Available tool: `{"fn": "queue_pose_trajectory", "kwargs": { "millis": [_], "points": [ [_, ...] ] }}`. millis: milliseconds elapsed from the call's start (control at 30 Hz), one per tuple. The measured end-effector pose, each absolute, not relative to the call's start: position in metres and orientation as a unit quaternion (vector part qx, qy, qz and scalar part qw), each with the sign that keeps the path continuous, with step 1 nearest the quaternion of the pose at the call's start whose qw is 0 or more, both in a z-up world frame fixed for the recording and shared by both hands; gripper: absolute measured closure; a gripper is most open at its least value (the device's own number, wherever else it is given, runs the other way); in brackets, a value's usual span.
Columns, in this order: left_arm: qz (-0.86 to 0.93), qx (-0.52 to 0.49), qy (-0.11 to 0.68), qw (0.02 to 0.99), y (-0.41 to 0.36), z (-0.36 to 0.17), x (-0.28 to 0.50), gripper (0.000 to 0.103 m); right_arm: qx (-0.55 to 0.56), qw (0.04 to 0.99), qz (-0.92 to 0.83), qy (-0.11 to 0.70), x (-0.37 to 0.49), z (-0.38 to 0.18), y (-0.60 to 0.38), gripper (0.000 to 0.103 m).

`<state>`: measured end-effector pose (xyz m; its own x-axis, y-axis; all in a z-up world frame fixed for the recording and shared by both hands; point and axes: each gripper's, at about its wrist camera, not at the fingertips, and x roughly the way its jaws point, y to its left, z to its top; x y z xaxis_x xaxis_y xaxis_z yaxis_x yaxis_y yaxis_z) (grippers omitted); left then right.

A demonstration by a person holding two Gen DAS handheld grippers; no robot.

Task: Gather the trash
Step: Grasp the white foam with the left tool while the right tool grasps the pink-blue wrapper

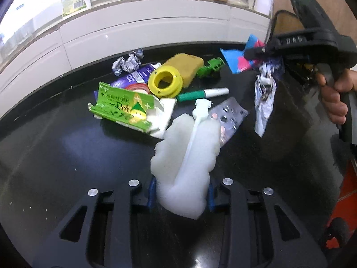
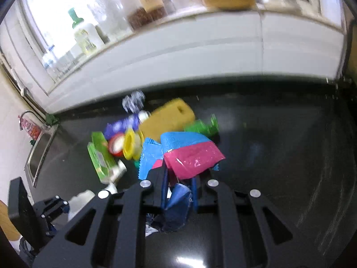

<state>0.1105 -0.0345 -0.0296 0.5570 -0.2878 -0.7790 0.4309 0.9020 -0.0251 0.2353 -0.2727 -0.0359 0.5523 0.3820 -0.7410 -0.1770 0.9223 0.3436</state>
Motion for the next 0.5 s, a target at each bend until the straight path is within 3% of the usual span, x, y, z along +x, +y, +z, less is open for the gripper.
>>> {"fn": "queue_pose_trajectory", "kwargs": {
  "millis": [133, 300, 333, 500],
  "points": [
    [-0.205, 0.087, 0.429, 0.876, -0.037, -0.036, 0.100, 0.070, 0.121, 0.868, 0.148, 0.459, 0.211, -0.060, -0.284, 0.084],
    [-0.203, 0.084, 0.437, 0.872, -0.040, -0.045, 0.092, 0.070, 0.141, 0.863, 0.126, 0.468, 0.200, -0.081, -0.301, 0.056],
    [-0.202, 0.083, 0.438, 0.872, -0.040, -0.045, 0.091, 0.070, 0.146, 0.864, 0.123, 0.466, 0.200, -0.083, -0.305, 0.045],
    [-0.202, 0.081, 0.441, 0.871, -0.041, -0.047, 0.089, 0.070, 0.157, 0.867, 0.114, 0.459, 0.208, -0.083, -0.316, 0.045]
  ]
}}
